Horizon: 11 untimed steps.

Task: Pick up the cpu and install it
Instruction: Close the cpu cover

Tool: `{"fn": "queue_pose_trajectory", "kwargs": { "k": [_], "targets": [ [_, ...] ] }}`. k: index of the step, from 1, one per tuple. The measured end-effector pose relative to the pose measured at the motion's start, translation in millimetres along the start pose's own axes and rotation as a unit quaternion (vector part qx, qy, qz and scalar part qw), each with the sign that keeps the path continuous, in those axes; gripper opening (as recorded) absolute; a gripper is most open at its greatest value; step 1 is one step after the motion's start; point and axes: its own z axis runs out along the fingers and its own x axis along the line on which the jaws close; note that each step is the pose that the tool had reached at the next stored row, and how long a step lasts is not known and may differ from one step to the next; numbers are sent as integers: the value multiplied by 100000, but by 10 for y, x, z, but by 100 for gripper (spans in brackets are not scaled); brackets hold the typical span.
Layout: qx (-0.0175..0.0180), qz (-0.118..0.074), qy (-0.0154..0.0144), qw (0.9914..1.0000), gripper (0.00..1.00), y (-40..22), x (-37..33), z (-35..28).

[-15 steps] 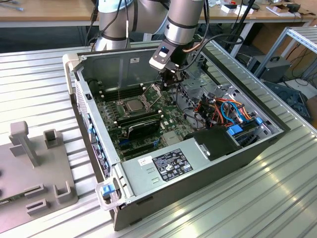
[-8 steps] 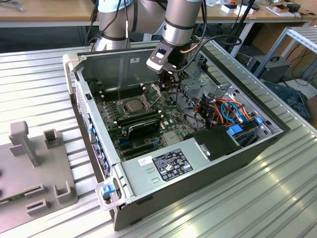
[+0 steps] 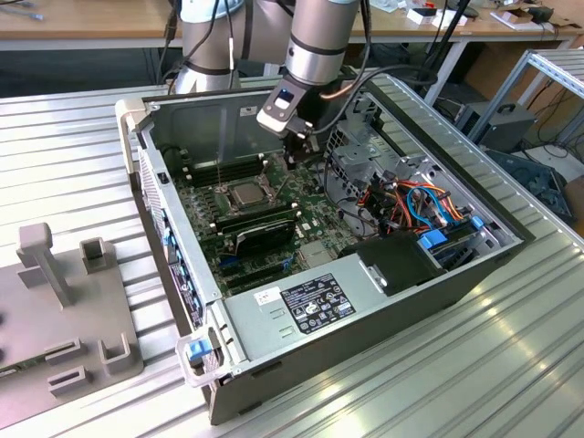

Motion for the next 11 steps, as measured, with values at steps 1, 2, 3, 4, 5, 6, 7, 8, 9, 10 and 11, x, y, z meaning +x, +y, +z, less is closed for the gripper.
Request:
{"fn": "queue_pose_trajectory", "kwargs": {
  "k": [1, 2, 3, 4, 5, 6, 7, 8, 9, 10, 11],
  "targets": [
    [-54, -1, 3, 100000, 11, -31, 0, -1],
    [-101, 5, 10, 100000, 11, -62, -1, -1],
    [-145, 0, 8, 100000, 11, -95, -1, -2],
    [-208, 2, 10, 100000, 11, -141, -1, -3],
    [-249, 7, 12, 100000, 11, -177, -1, -3],
    [-288, 0, 11, 100000, 11, -212, -2, -4],
    [-321, 6, 6, 99999, 11, -246, -2, -5],
    [-358, 7, 3, 99999, 11, -290, -3, -6],
    [-394, -2, 7, 99999, 11, -327, -3, -6],
    [-425, 12, 8, 99999, 11, -371, -3, -7],
    [-430, 9, 6, 99999, 11, -375, -3, -7]
  ]
}}
